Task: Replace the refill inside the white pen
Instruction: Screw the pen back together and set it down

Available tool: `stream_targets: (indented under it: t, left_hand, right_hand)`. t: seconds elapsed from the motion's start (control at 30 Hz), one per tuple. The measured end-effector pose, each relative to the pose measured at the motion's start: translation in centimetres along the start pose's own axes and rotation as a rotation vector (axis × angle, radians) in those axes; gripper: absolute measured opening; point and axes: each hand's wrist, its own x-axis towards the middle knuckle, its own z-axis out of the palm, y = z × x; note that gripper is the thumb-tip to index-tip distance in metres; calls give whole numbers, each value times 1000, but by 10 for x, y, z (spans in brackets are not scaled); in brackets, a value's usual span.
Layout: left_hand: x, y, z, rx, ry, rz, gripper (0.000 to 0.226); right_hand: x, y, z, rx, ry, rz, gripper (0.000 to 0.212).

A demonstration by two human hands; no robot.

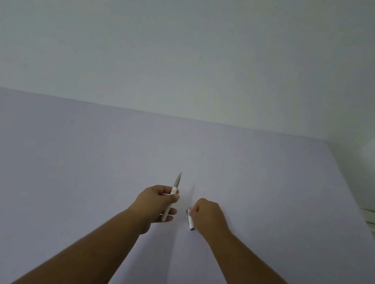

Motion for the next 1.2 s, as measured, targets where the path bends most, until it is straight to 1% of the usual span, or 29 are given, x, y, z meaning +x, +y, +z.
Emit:
stream_targets:
  t: [0.1, 0.13, 0.27, 0.37, 0.43, 0.5, 0.57, 0.67, 0.77, 0.9, 1.0, 1.2]
  left_hand:
    - [5, -3, -1, -56, -25, -45, 8]
    - [7, -4, -2, -70, -30, -53, 10]
    - [13, -7, -6, -73, -37, -67, 13]
    - [15, -7, -9, -39, -41, -69, 12]
    - [15, -7, -10, -20, -59, -68, 14]
    - [13, -5, -10, -3, -79, -69, 18]
    - [11, -2, -9, 16, -99, -73, 18]
    - [8, 2, -6, 49, -134, -70, 15]
    - [5, 4, -3, 77, -154, -58, 14]
    - [3, 6, -2, 78, -146, -37, 13]
    - [3, 7, -1, 66, -133, -31, 12]
    - [4, 6, -1, 64, -104, -6, 8]
  right_hand:
    - [5, 0, 16, -127, 13, -60, 20]
    - [6, -1, 19, -131, 27, -64, 19]
    - [8, -8, 25, -12, 50, -22, 20]
    - [9, -14, 15, 248, 61, 46, 30]
    - [11, -19, -1, 464, 92, 54, 23]
    - [14, -24, -20, 781, 118, 90, 18]
    - [18, -30, -39, 1037, 123, 119, 16]
    - [21, -34, -59, 1211, 83, 105, 10]
    - [17, -35, -65, 1247, 22, 78, 8]
    - [10, -35, -62, 1139, -54, 29, 9]
    - [4, -35, -58, 1119, -101, -15, 12]
    - [3, -36, -59, 1117, -148, 12, 13]
